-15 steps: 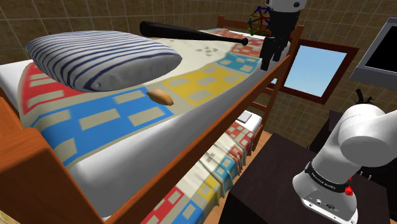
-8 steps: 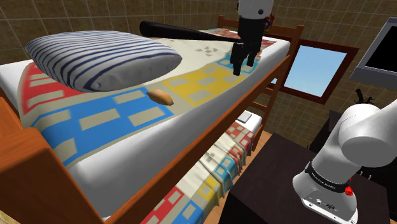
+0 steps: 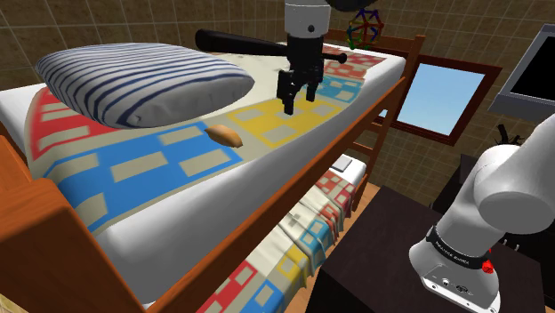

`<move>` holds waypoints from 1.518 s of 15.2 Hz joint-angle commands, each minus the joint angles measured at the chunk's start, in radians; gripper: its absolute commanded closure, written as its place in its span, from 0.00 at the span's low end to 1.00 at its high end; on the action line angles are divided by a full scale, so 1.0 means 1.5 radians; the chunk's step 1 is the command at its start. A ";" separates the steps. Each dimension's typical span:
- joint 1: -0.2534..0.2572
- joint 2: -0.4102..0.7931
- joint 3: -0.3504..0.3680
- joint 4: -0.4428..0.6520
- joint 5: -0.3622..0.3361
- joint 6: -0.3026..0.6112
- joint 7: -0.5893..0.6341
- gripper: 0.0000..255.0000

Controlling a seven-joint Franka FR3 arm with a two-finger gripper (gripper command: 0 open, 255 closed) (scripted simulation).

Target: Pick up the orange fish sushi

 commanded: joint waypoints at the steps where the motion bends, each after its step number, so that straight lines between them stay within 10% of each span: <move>1: 0.005 0.047 0.016 0.034 -0.006 0.012 0.020 0.00; 14: 0.083 0.374 0.076 0.359 -0.107 -0.002 0.133 0.00; 23: 0.079 0.375 0.073 0.292 -0.108 0.065 0.138 0.00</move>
